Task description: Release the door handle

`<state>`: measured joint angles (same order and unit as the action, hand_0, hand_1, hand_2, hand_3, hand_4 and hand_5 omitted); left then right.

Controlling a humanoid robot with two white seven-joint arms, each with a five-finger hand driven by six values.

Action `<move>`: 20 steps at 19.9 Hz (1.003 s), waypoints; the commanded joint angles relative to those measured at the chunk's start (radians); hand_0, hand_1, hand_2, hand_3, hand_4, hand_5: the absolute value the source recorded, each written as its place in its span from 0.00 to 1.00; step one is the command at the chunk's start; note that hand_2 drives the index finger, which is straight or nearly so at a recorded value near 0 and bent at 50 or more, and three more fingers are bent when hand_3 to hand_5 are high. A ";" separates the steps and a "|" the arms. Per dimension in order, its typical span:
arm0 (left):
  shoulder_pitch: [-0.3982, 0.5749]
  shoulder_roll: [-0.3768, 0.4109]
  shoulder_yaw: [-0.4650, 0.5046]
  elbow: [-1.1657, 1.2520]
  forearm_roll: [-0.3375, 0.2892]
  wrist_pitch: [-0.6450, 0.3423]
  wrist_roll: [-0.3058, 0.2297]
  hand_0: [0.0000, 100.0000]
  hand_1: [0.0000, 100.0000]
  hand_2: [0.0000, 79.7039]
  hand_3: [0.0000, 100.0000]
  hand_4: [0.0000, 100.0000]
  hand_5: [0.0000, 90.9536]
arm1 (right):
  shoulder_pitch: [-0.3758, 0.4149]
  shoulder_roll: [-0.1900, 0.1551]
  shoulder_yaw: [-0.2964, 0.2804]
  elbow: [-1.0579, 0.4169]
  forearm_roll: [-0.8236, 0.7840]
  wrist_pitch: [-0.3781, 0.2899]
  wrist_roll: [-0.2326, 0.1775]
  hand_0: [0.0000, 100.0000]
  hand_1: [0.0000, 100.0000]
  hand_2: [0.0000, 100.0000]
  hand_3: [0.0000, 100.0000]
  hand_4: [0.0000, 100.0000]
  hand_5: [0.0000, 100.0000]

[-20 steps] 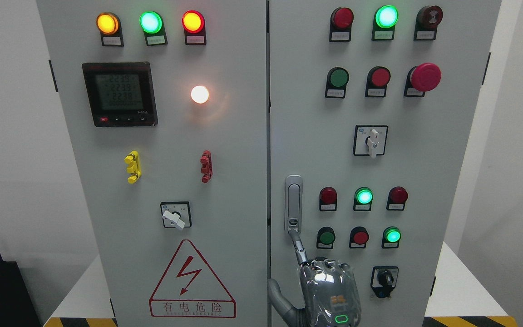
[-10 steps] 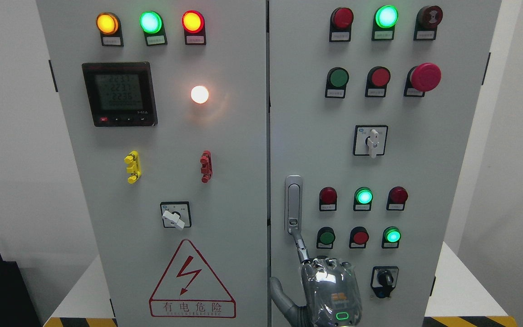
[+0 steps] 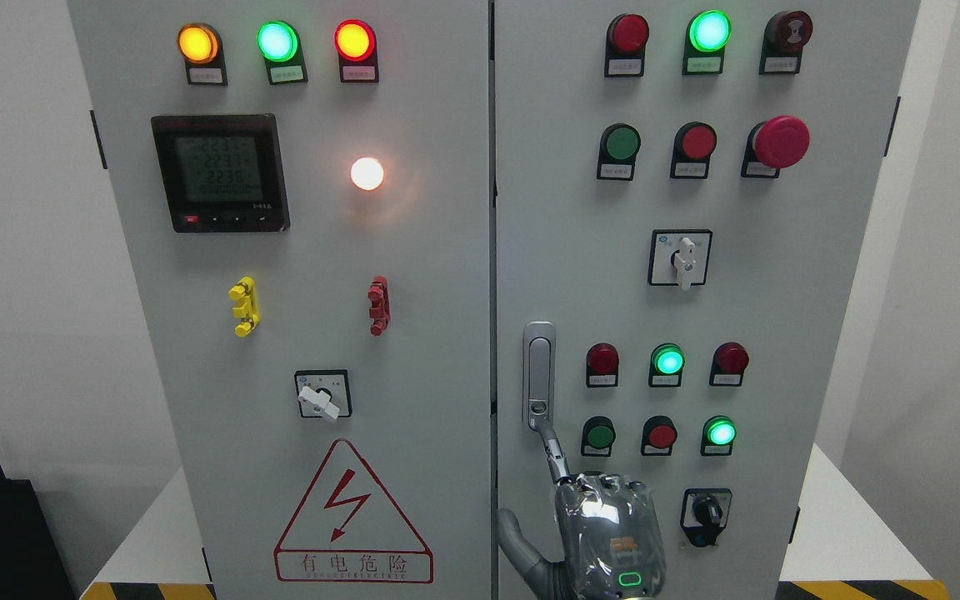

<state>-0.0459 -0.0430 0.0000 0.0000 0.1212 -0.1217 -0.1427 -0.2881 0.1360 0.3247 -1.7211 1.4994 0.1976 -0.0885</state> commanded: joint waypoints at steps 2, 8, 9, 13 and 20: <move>0.000 0.000 0.011 0.017 0.000 0.001 0.000 0.12 0.39 0.00 0.00 0.00 0.00 | 0.003 0.005 -0.003 0.003 -0.001 0.000 0.032 0.33 0.16 0.00 1.00 1.00 0.99; 0.000 0.000 0.011 0.017 0.000 0.001 0.000 0.12 0.39 0.00 0.00 0.00 0.00 | 0.001 0.005 -0.004 0.003 -0.002 -0.001 0.032 0.33 0.16 0.00 1.00 1.00 0.99; 0.000 0.000 0.011 0.017 0.000 0.001 0.000 0.12 0.39 0.00 0.00 0.00 0.00 | 0.001 0.005 -0.004 0.003 -0.002 -0.001 0.032 0.33 0.16 0.00 1.00 1.00 0.99; 0.000 0.000 0.011 0.017 0.000 -0.001 0.000 0.12 0.39 0.00 0.00 0.00 0.00 | -0.003 0.005 -0.006 0.000 -0.004 -0.006 0.026 0.33 0.16 0.00 1.00 1.00 0.99; 0.000 0.000 0.011 0.017 0.000 0.001 0.000 0.12 0.39 0.00 0.00 0.00 0.00 | -0.022 0.005 -0.009 -0.014 -0.008 -0.009 0.021 0.33 0.16 0.00 1.00 1.00 0.99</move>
<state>-0.0459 -0.0430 0.0000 0.0000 0.1212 -0.1218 -0.1427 -0.2967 0.1402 0.3196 -1.7237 1.4941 0.1904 -0.0579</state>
